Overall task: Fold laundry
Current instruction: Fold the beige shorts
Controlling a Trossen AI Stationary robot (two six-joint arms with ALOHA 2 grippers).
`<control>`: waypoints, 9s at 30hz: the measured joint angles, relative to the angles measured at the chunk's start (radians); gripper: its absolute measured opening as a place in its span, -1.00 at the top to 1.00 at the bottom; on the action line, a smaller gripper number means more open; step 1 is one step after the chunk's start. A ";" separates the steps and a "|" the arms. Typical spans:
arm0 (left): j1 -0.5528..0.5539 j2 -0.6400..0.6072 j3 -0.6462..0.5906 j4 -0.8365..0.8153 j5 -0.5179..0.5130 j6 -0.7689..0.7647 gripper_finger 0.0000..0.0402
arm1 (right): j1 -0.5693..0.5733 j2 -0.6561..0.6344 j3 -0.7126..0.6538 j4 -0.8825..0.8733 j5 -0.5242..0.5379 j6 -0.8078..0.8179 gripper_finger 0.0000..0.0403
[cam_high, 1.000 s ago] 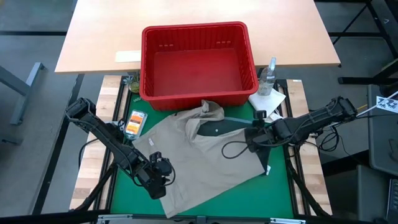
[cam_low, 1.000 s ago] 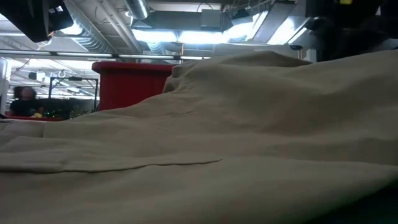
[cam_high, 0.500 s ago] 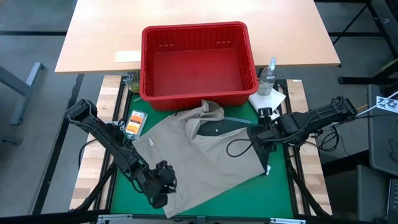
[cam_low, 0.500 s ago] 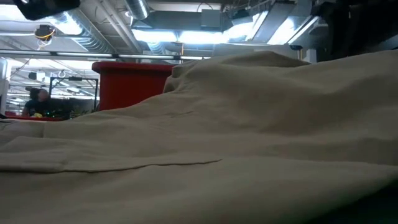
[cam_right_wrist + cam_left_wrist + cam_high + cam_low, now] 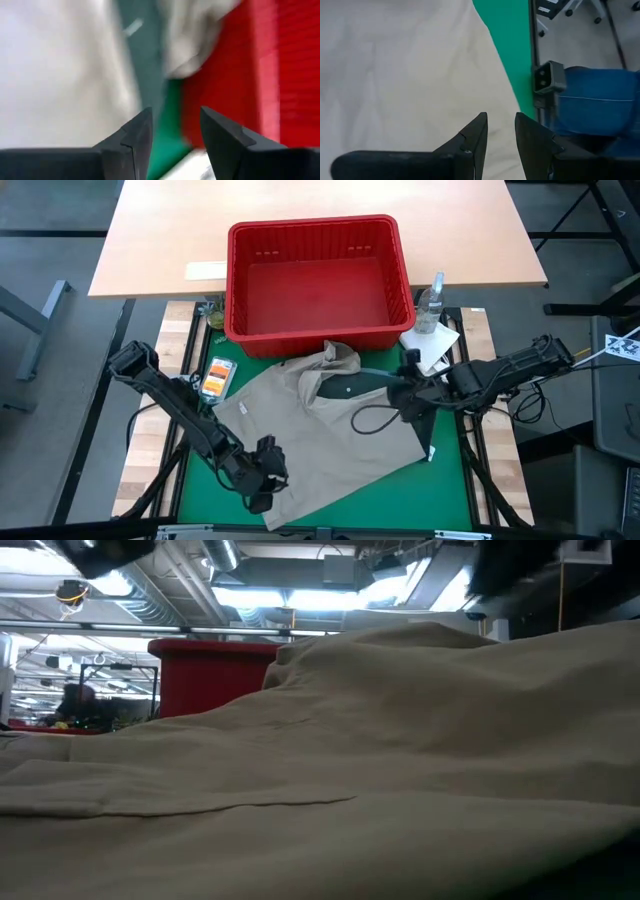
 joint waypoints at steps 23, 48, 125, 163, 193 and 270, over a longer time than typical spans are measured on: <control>0.082 0.000 0.000 -0.020 -0.032 0.092 0.53 | -0.397 0.289 -0.001 0.605 -0.285 -0.311 0.20; 0.078 0.000 0.000 -0.133 -0.128 0.081 0.53 | -0.406 0.268 0.103 0.349 -0.274 -0.352 0.98; 0.079 0.000 0.000 -0.151 -0.156 0.058 0.53 | -0.406 0.149 0.008 -0.040 -0.184 -0.424 0.31; 0.078 0.000 0.000 -0.151 -0.142 0.058 0.53 | -0.406 0.148 0.148 -0.208 -0.350 -0.534 0.85; 0.035 0.000 0.000 -0.011 -0.026 0.058 0.32 | -0.323 0.139 0.161 -0.419 -0.455 -0.353 -0.06; -0.165 0.250 0.000 0.403 0.070 0.014 0.16 | 0.557 0.684 0.159 -0.258 -0.299 0.199 -0.06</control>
